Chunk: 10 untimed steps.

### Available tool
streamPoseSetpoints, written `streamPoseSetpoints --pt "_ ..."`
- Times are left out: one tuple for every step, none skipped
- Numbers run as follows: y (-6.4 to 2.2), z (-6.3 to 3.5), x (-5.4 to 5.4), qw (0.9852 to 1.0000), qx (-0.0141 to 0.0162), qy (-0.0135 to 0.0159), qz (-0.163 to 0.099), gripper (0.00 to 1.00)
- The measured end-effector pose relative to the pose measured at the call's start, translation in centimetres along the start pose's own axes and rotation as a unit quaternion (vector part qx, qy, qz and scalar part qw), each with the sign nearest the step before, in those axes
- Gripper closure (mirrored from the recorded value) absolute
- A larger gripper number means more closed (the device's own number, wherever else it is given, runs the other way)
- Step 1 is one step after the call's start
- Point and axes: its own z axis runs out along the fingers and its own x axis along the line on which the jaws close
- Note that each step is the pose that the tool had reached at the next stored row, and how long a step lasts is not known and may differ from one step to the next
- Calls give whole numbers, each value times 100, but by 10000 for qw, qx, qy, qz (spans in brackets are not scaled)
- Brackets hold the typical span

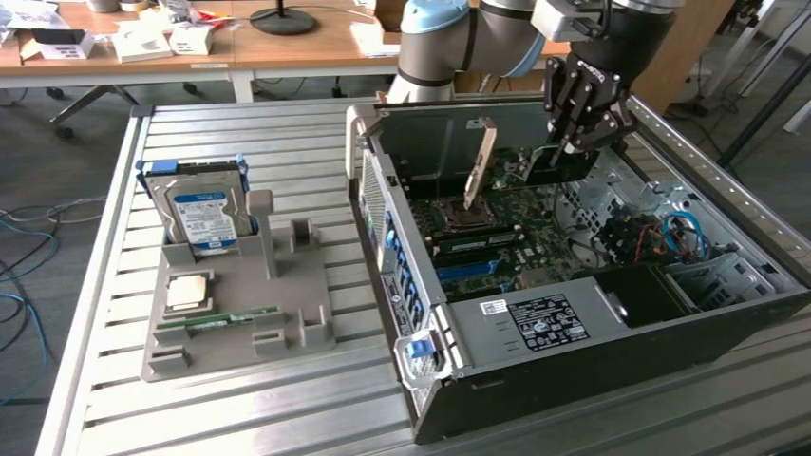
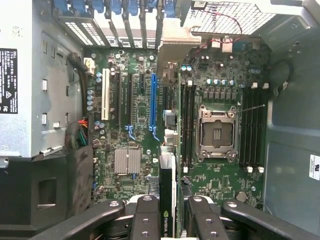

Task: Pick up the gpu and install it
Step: 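Insert the gpu into the slot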

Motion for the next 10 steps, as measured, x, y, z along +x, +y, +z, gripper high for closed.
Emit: streamPoseSetpoints --pt "0 1 0 10000 0 -1 0 73" --pt "0 1 0 10000 0 -1 0 73" --pt "0 1 0 10000 0 -1 0 73" --pt "0 4 0 10000 0 -2 0 73" --pt "2 11 0 10000 2 -4 1 73" --pt "4 17 0 10000 6 -3 1 73" --pt "6 24 1 10000 9 -2 1 73" --pt "7 31 1 10000 14 -2 0 73" --pt "10 38 1 10000 18 -2 0 73" --pt "12 45 1 10000 22 -2 0 73"
